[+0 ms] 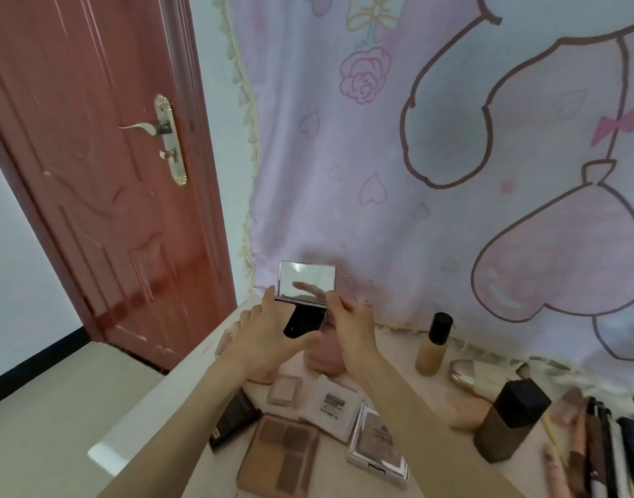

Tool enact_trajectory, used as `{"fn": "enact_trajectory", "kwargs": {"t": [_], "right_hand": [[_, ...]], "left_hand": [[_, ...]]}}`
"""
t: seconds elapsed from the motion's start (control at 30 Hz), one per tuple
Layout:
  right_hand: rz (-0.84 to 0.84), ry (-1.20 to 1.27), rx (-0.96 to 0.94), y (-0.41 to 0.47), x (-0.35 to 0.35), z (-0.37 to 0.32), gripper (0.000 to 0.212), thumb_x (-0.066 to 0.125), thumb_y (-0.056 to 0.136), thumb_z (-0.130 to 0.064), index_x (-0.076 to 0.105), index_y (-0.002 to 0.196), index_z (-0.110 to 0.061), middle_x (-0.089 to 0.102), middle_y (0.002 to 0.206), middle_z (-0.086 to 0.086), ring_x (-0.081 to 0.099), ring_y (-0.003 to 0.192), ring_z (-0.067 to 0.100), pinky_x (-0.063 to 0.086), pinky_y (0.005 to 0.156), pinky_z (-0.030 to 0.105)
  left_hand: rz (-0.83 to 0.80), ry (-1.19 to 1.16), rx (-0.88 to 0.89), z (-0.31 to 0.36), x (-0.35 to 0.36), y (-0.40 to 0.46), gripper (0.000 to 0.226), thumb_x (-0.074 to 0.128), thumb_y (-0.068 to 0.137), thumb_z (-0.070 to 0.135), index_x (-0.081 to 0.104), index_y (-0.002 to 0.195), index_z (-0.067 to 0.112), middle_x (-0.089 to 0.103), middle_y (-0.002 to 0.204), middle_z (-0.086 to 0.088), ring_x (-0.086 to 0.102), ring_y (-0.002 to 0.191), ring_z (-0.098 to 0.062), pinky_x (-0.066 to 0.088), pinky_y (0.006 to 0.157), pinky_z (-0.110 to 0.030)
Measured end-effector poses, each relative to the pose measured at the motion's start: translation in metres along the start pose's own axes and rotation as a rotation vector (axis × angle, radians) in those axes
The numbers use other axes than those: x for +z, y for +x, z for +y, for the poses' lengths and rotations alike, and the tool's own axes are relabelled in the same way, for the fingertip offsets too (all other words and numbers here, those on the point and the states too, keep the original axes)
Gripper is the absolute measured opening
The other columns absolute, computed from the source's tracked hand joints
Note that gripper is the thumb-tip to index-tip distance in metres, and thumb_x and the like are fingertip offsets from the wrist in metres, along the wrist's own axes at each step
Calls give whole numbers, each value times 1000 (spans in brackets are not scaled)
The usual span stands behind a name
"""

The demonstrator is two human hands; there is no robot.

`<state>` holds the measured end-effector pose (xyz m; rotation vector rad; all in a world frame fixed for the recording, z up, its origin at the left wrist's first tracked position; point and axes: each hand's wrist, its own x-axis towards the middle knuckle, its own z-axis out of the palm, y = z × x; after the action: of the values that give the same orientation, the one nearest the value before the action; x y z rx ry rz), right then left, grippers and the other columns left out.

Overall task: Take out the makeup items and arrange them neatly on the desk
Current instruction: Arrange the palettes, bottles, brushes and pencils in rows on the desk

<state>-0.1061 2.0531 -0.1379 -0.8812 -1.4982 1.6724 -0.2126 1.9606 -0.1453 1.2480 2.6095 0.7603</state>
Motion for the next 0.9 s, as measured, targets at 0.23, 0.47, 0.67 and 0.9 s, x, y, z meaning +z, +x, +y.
{"fn": "enact_trajectory", "kwargs": {"t": [0.23, 0.47, 0.67, 0.9], "right_hand": [[-108, 311, 162, 37, 14, 15, 19, 53, 93, -8, 63, 93, 8, 73, 78, 7, 71, 73, 18, 55, 57, 23], [-50, -7, 82, 81, 28, 29, 17, 52, 86, 2, 66, 90, -6, 66, 85, 9, 62, 78, 22, 54, 73, 31], [-43, -358, -28, 108, 39, 33, 15, 65, 81, -12, 63, 66, -14, 49, 50, -2, 41, 49, 17, 35, 55, 29], [-34, -606, -129, 125, 40, 47, 12, 60, 83, -10, 69, 77, -8, 59, 65, 2, 52, 62, 14, 31, 43, 13]], "left_hand": [[0, -45, 14, -12, 12, 38, 117, 63, 54, 60, 5, 143, 12, 48, 126, -10, 40, 123, -32, 33, 103, -46], [-2, 78, -24, -26, 19, 70, 109, 62, 61, 55, 8, 145, 11, 46, 129, -9, 39, 122, -34, 30, 104, -43], [-64, 146, -101, -31, 24, 89, 111, 60, 68, 58, -9, 146, 21, 40, 139, -8, 32, 128, -33, 21, 104, -46], [-87, 188, -123, -40, 30, 102, 111, 59, 67, 61, -10, 145, 21, 45, 131, -5, 32, 123, -30, 25, 98, -44]]}}
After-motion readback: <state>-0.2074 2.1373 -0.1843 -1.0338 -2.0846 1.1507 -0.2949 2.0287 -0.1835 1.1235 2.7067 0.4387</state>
